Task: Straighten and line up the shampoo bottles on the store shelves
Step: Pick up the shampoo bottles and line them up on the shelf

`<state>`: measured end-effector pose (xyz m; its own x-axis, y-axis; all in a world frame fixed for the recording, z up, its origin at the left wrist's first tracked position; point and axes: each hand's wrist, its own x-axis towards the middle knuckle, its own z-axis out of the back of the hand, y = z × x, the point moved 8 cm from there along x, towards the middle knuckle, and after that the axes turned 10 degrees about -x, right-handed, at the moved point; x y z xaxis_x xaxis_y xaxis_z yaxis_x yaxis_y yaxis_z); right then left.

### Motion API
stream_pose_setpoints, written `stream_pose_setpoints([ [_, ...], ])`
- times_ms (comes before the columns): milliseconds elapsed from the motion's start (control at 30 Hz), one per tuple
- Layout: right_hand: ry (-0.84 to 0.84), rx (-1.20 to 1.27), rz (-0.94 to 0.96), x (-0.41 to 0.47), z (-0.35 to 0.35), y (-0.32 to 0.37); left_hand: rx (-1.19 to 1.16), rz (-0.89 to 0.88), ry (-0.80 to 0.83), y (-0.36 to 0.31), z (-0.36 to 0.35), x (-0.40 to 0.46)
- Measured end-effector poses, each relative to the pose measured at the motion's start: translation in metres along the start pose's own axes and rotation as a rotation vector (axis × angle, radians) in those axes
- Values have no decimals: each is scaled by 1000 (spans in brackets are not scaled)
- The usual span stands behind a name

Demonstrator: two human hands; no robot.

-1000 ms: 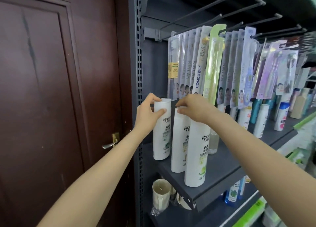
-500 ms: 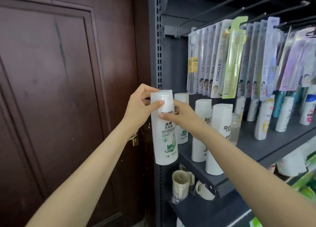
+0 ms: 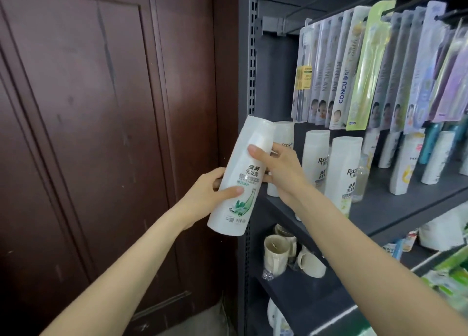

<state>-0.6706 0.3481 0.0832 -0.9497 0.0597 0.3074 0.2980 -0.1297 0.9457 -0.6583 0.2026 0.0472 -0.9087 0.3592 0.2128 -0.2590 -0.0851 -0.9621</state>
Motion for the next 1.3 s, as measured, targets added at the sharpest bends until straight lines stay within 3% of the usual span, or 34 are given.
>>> stream_pose_setpoints([
  [100, -82, -55, -54, -3, 1, -7, 173, -24, -50, -3, 1, 4],
  [200, -65, -184, -85, -8, -6, -14, 493, -69, -137, -7, 2, 6],
  [300, -80, -84, -140, -13, -12, -19, 790, -167, -264, -17, -5, 1],
  [433, -140, 107, -53, -15, -2, -13, 647, -262, -320, -24, -6, -7],
  [533, -45, 230, -21, -14, 8, -15, 410, -219, -146, -23, -2, -8],
  [633, 94, 336, -15, -12, 9, -17, 360, -123, -17, -17, -4, -11],
  [833, 291, 472, 12, -12, 0, -13, 466, -239, -170, -19, 3, -19],
  [1067, 305, 562, 26, -13, 2, -14, 614, -373, -361, -30, 8, -32],
  [1300, 306, 515, 28, -11, 7, -14, 601, -369, -366, -31, 5, -29],
])
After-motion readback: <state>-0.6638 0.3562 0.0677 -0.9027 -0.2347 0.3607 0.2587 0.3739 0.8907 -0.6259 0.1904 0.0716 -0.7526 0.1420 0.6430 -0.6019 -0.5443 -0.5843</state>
